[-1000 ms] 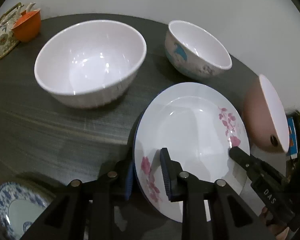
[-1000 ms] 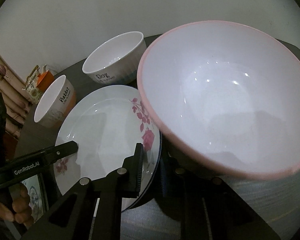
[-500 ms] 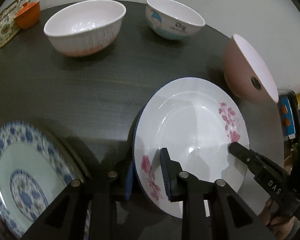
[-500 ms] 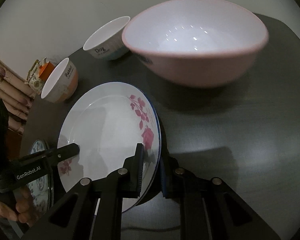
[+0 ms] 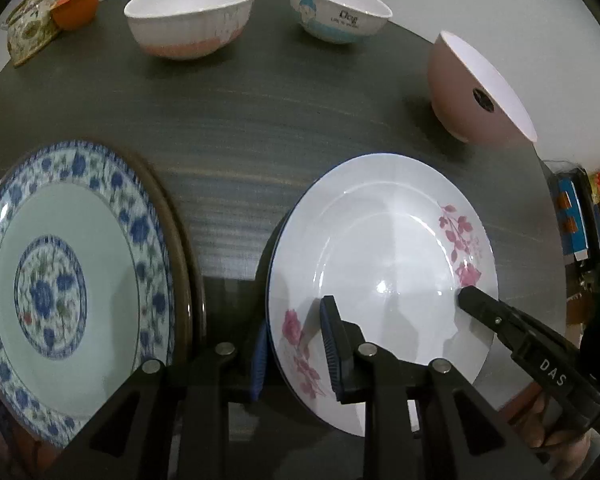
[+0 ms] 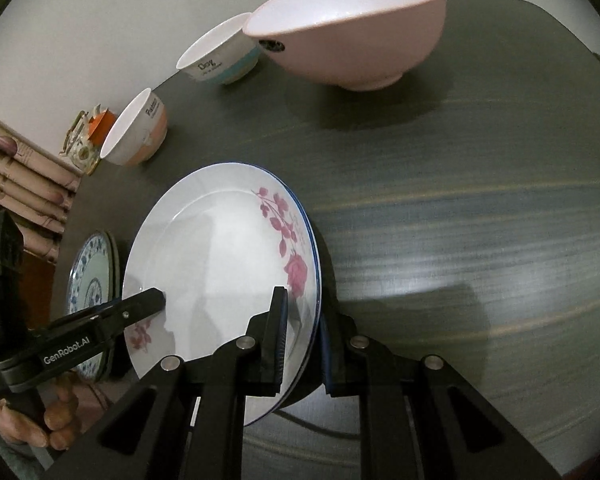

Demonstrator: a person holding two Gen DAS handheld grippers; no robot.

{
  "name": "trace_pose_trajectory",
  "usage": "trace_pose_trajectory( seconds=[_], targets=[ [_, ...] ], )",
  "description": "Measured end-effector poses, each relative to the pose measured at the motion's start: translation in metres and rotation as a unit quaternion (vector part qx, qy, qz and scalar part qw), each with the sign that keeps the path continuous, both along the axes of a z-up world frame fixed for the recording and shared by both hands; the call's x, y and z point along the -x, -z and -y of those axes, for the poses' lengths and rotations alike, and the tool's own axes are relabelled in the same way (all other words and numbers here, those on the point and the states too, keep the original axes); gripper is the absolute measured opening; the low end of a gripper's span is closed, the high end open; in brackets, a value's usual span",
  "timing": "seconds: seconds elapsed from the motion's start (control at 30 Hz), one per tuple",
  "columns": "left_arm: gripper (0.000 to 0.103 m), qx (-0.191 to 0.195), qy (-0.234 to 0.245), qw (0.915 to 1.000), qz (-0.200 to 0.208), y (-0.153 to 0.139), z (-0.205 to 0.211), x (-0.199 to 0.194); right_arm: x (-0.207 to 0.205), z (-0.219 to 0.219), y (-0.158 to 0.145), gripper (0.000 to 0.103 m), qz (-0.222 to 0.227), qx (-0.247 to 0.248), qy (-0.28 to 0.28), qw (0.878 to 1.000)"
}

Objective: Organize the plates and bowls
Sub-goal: 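Lift the white pink-flower plate with both tools and carry it over the blue plate stack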

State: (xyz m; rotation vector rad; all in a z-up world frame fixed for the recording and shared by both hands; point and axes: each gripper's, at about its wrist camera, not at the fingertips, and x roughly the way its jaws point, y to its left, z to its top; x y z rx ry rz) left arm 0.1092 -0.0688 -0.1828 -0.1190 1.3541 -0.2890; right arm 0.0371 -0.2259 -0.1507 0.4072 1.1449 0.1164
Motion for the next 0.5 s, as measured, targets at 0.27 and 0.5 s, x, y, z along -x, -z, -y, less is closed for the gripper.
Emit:
trace_pose_trajectory(
  seconds=[0.27, 0.5],
  targets=[
    [0.023, 0.021, -0.002, 0.9997, -0.015, -0.007, -0.023, 0.036, 0.016, -0.005, 0.002, 0.014, -0.016, -0.014, -0.004, 1.000],
    [0.023, 0.028, -0.005, 0.9995, -0.012, -0.008, -0.032, 0.037, 0.020, 0.000, 0.002, 0.017, -0.018, -0.026, -0.006, 0.999]
  ],
)
